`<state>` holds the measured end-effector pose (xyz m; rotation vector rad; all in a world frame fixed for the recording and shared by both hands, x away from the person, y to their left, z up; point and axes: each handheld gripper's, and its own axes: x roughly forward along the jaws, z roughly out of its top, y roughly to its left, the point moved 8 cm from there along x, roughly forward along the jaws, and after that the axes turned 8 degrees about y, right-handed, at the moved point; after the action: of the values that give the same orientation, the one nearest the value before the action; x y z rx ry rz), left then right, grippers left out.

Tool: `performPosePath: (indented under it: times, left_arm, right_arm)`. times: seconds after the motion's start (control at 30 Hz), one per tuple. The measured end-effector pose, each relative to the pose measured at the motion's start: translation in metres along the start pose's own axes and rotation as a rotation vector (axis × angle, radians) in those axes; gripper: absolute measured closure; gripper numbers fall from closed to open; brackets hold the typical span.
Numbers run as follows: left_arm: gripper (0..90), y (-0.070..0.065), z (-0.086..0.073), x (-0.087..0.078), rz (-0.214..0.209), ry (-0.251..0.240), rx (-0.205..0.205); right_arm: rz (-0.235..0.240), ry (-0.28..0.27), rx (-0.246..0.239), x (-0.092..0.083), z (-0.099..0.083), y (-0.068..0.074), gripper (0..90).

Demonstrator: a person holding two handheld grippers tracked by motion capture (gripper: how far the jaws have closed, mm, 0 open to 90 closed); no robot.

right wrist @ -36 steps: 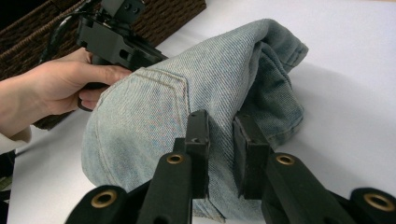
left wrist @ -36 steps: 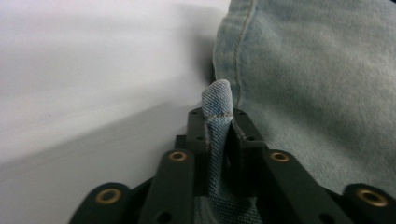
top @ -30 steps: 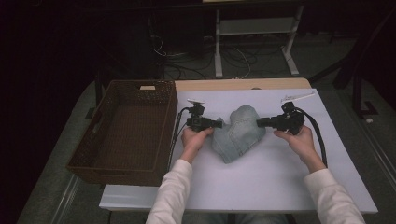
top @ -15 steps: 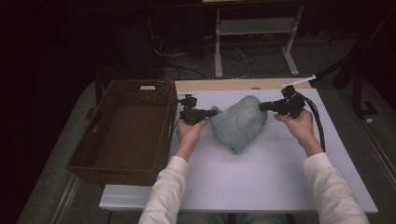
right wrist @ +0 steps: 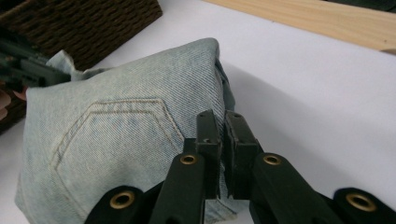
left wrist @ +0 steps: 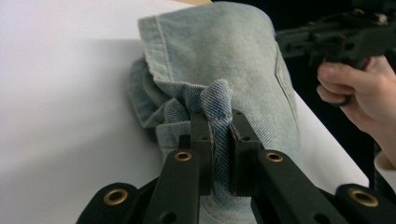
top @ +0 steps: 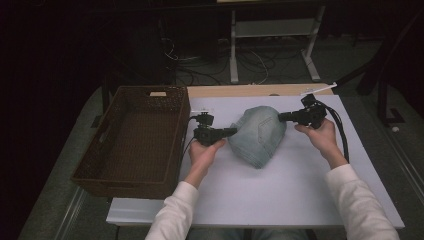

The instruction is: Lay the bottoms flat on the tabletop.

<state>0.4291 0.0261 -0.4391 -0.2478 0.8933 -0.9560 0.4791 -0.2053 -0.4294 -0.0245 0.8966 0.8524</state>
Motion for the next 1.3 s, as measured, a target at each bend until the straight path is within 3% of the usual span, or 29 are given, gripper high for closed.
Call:
performPosePath:
  times: [0.1,0.63,0.83,1.0,1.13,1.3]
  left_arm:
    - [82.7,-0.013,-0.013,0.003,-0.029,0.032,0.03]
    - [82.7,-0.059,-0.069,0.004,-0.041,0.145,0.202]
    - [82.6,-0.066,-0.085,0.012,-0.051,0.162,0.222]
    - [82.6,-0.072,-0.093,0.015,-0.077,0.169,0.218]
    - [82.5,-0.081,-0.101,0.017,-0.088,0.194,0.252]
    - [82.4,-0.083,-0.108,0.021,-0.092,0.194,0.25]
  right_arm:
    - [0.008,0.002,0.002,-0.004,-0.007,0.001,84.8]
    - [0.075,-0.06,0.017,-0.02,-0.048,0.023,84.9]
    - [0.073,-0.074,0.036,-0.026,-0.065,0.031,84.7]
    - [0.099,-0.104,0.098,-0.026,-0.08,0.03,84.6]
    - [0.081,-0.092,0.112,-0.03,-0.089,0.034,84.5]
    - [0.066,-0.092,0.136,-0.035,-0.102,0.037,83.3]
